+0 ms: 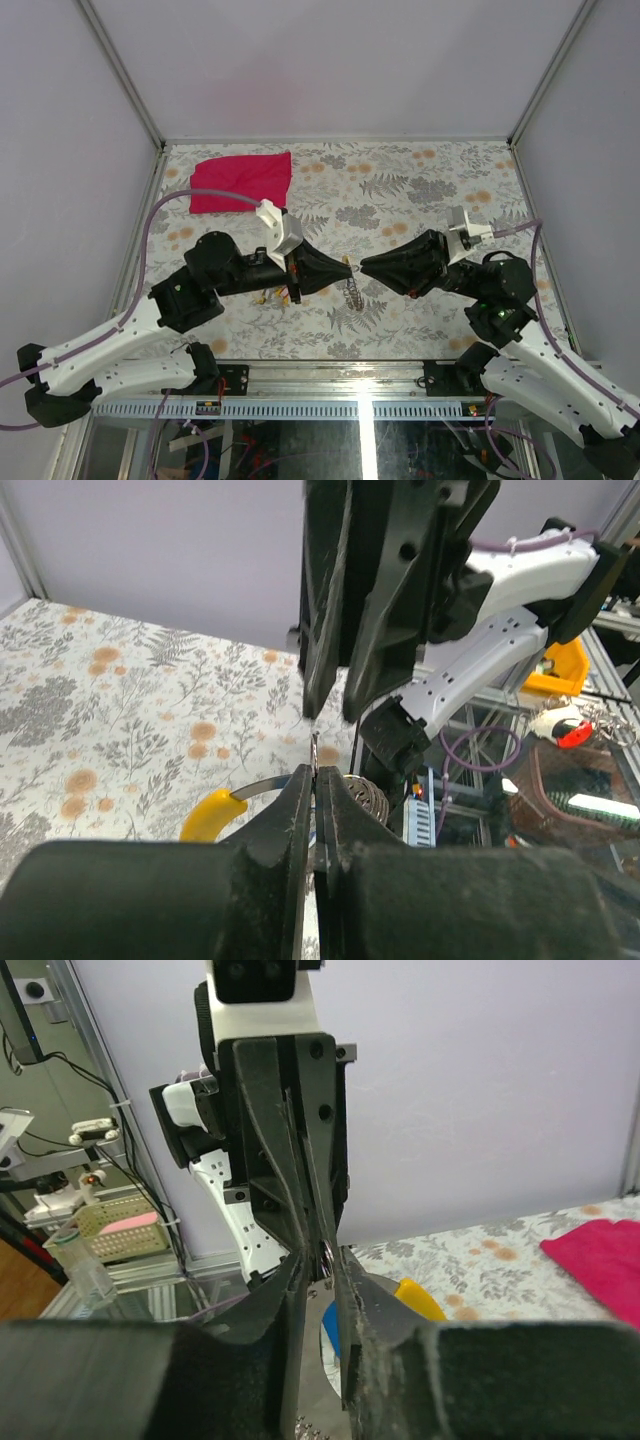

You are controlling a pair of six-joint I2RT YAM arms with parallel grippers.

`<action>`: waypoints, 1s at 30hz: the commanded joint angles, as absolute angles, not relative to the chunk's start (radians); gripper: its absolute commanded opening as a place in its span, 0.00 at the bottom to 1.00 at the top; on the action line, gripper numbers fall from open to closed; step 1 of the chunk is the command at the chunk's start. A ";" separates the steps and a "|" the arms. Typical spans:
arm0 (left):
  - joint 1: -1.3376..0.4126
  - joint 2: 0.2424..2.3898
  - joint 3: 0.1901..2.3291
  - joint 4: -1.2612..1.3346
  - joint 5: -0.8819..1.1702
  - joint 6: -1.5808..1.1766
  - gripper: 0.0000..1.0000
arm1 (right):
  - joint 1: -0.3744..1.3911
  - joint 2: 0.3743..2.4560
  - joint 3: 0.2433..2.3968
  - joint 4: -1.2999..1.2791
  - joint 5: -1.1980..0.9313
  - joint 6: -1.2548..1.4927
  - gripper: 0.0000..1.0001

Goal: Put the keys on the keyring

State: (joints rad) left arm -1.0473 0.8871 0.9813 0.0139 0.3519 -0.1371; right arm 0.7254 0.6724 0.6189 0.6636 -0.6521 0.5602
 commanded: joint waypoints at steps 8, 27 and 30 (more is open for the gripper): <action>-1.052 0.985 1.281 -0.490 0.361 0.132 0.00 | 0.722 0.588 0.809 0.218 -0.666 0.218 0.38; -1.189 1.247 1.646 -0.974 0.154 0.356 0.00 | 0.722 0.646 0.817 0.048 -0.847 -0.045 0.35; -1.199 1.246 1.652 -0.975 0.151 0.356 0.00 | 0.722 0.686 0.820 0.081 -0.893 -0.020 0.33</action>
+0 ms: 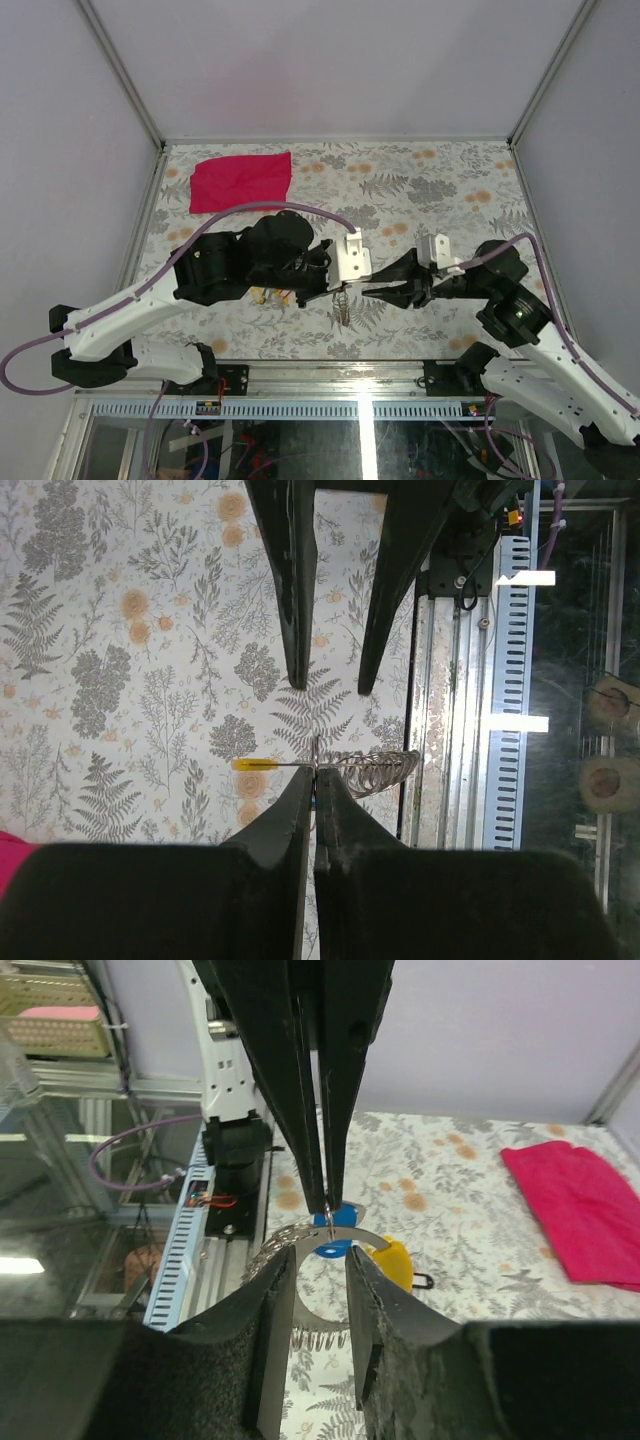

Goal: Put the keys on the keyring

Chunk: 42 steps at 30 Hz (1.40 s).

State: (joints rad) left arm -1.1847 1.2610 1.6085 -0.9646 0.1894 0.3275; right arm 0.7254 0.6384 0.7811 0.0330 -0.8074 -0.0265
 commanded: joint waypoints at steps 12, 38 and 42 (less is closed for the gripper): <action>-1.226 1.264 1.652 -0.974 0.131 0.352 0.00 | 0.722 0.771 0.809 0.241 -0.933 0.063 0.32; -1.245 1.282 1.669 -0.968 0.087 0.346 0.00 | 0.722 0.830 0.798 0.217 -0.960 0.053 0.17; -1.246 1.282 1.675 -0.959 0.076 0.343 0.00 | 0.723 0.830 0.800 0.210 -0.952 0.042 0.05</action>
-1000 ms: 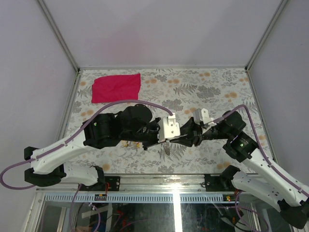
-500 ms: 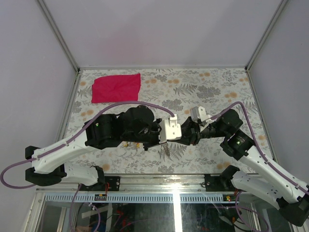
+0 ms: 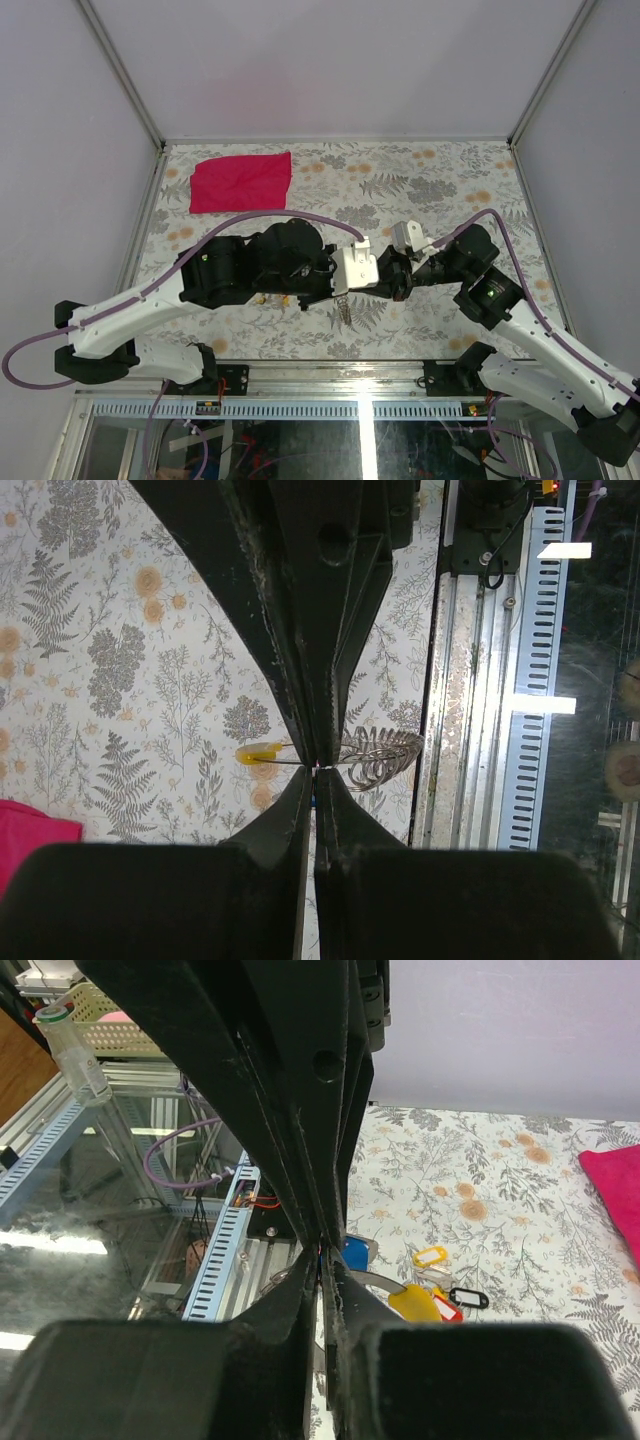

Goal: Put the keys on the keyring

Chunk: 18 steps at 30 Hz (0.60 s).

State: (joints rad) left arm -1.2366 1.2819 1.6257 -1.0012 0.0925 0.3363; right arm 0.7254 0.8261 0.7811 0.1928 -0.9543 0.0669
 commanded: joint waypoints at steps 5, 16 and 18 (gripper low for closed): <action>-1.247 1.256 1.659 -0.923 0.061 0.337 0.01 | 0.722 0.807 0.806 0.185 -0.909 0.020 0.00; -1.247 1.086 1.493 -0.719 0.129 0.281 0.28 | 0.722 0.748 0.836 0.209 -0.912 0.062 0.00; -1.247 1.063 1.470 -0.692 0.147 0.275 0.29 | 0.722 0.744 0.842 0.212 -0.919 0.075 0.00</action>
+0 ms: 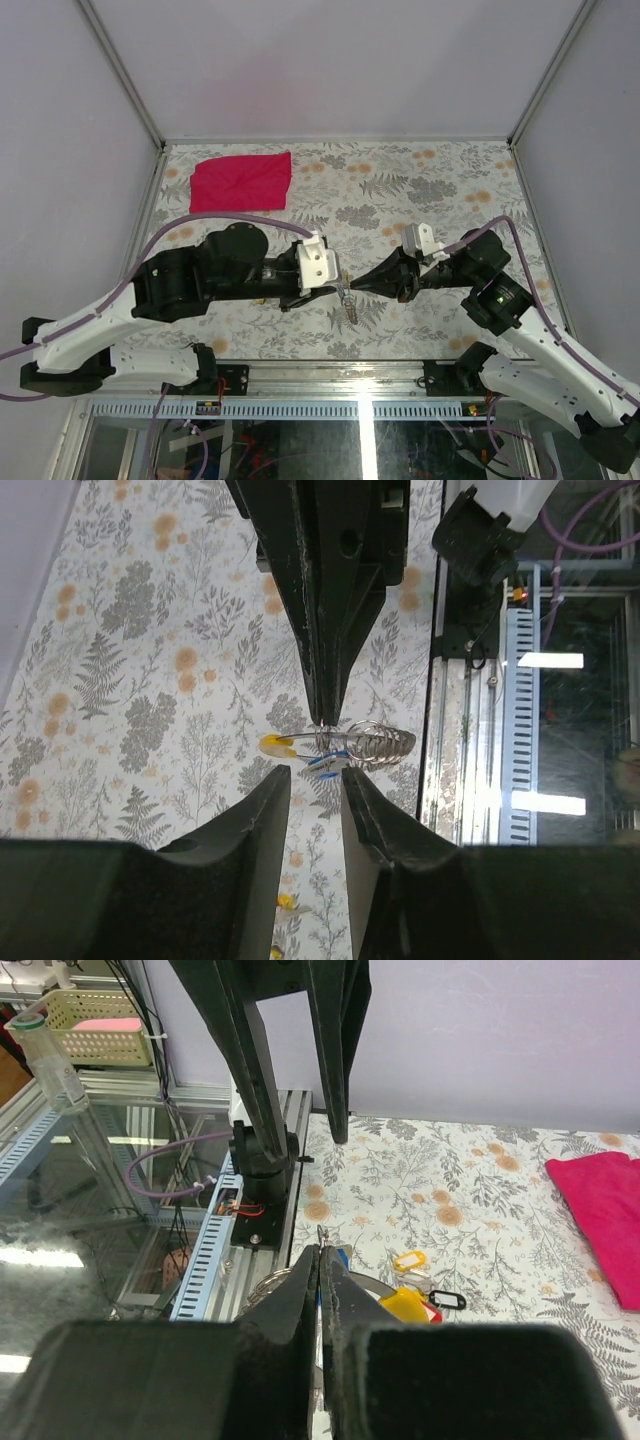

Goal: Put the keys on the keyring

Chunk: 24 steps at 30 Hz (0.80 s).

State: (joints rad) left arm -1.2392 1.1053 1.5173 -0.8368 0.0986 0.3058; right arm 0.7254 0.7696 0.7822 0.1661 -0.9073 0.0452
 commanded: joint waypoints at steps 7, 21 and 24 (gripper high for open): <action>-1.246 1.056 1.438 -0.662 0.190 0.260 0.29 | 0.722 0.733 0.840 0.288 -0.936 0.145 0.00; -1.247 1.070 1.409 -0.653 0.191 0.249 0.27 | 0.722 0.725 0.857 0.309 -0.948 0.173 0.00; -1.247 1.077 1.417 -0.659 0.180 0.252 0.27 | 0.722 0.729 0.863 0.311 -0.952 0.179 0.00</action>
